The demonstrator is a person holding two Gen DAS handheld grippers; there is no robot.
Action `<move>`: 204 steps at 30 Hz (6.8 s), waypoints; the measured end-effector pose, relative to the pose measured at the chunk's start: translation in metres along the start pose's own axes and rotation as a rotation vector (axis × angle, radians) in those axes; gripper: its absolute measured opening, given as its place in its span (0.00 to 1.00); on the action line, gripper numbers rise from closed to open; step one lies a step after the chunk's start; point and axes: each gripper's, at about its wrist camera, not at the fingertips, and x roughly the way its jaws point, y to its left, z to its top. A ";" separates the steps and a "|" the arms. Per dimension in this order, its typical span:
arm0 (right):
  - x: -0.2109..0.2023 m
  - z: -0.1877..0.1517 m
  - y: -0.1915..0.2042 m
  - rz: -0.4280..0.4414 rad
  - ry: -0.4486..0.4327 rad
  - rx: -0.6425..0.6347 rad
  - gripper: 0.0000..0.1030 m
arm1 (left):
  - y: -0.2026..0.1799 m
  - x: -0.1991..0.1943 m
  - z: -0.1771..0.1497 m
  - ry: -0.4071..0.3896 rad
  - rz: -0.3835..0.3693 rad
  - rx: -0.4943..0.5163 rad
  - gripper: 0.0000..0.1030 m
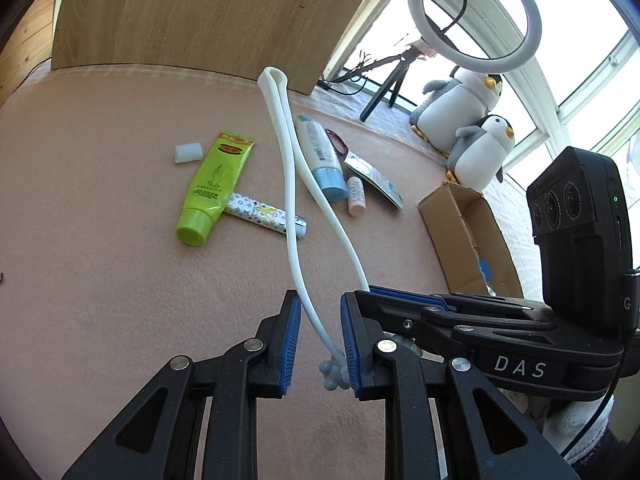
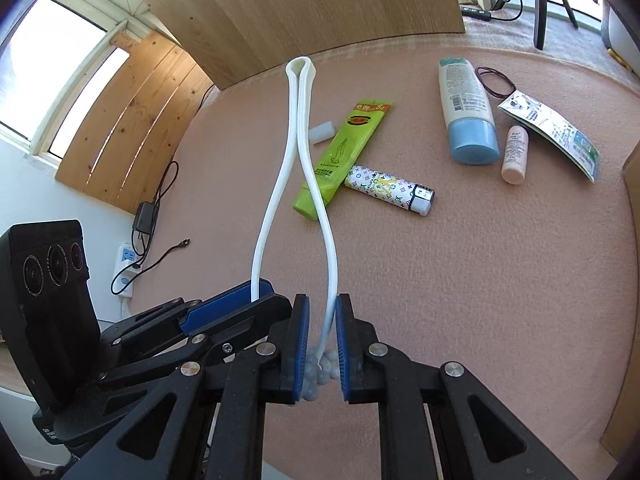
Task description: Organize objects
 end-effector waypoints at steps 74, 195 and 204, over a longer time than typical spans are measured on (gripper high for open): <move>-0.050 -0.101 -0.111 -0.048 -0.021 0.212 0.27 | -0.052 0.092 -0.046 0.246 0.038 0.121 0.05; -0.099 -0.016 -0.108 -0.112 -0.273 0.266 0.51 | 0.093 0.068 0.141 -0.035 0.253 -0.069 0.50; -0.073 0.009 -0.108 -0.119 -0.240 0.258 0.49 | 0.127 0.103 0.144 0.058 0.293 -0.072 0.38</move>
